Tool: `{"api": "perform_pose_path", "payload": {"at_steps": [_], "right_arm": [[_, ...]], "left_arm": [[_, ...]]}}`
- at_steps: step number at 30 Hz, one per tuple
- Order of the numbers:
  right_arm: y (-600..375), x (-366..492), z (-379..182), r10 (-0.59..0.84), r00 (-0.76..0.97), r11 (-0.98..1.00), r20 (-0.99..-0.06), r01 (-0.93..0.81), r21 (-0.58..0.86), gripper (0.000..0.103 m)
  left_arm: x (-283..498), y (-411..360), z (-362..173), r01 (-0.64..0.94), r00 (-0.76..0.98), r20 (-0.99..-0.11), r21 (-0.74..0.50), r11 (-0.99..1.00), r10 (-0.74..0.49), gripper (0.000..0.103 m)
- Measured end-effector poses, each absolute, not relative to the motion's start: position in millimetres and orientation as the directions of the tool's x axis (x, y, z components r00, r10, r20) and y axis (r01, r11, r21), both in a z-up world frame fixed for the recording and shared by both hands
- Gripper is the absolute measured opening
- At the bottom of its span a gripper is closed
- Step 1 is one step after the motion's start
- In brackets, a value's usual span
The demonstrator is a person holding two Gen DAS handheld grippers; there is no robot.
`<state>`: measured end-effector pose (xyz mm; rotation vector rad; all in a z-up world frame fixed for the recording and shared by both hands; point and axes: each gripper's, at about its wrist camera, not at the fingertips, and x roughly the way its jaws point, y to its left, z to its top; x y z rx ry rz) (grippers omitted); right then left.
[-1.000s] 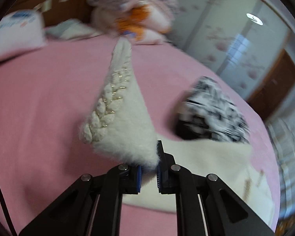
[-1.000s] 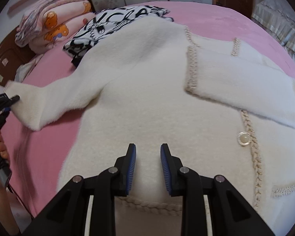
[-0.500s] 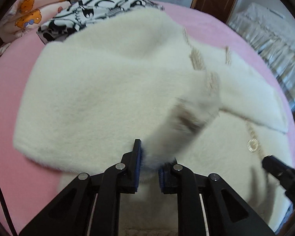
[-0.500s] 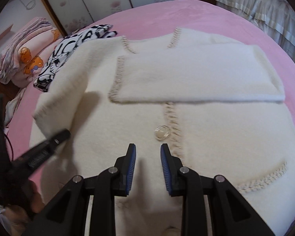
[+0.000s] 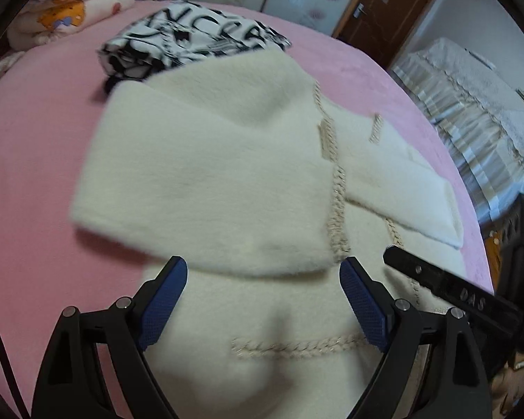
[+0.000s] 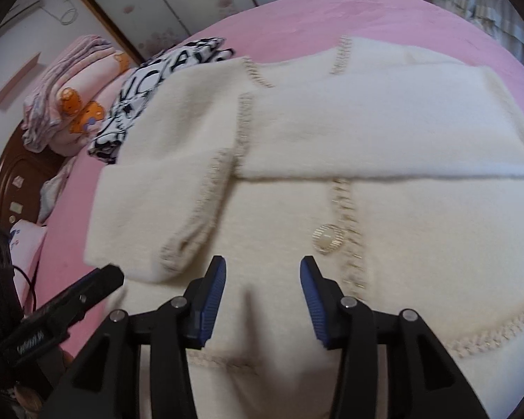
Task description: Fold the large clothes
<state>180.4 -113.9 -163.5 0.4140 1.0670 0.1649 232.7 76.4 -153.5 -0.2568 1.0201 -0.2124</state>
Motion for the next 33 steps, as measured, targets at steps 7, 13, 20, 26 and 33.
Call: {"api": "perform_pose_path", "payload": {"at_steps": [7, 13, 20, 26, 33], "right_arm": [[-86.9, 235.0, -182.9, 0.396, 0.423, 0.89, -0.815, 0.042, 0.454, 0.045], [-52.4, 266.5, -197.5, 0.377, 0.376, 0.917, -0.847, -0.024, 0.398, 0.014], [-60.7, 255.9, -86.9, 0.338, 0.614, 0.941, -0.714, -0.191, 0.281, 0.013], [-148.8, 252.7, -54.4, 0.201, 0.724, 0.971, -0.659, -0.06, 0.229, 0.014], [-234.9, 266.7, -154.9, 0.019, 0.542, 0.968, -0.84, 0.199, 0.15, 0.025]], "left_arm": [[207.8, 115.5, -143.2, -0.003, 0.53, -0.822, -0.247, 0.969, -0.208, 0.088], [204.5, 127.6, -146.4, -0.046, 0.528, -0.827, -0.257, 0.965, -0.195, 0.087], [203.5, 124.4, -138.6, -0.037, 0.561, -0.809, -0.233, 0.972, -0.172, 0.085], [206.1, 114.0, -137.7, -0.001, 0.571, -0.798, -0.235, 0.972, -0.192, 0.085], [243.1, 109.2, -141.5, 0.036, 0.578, -0.793, -0.211, 0.977, -0.193, 0.085]]}}
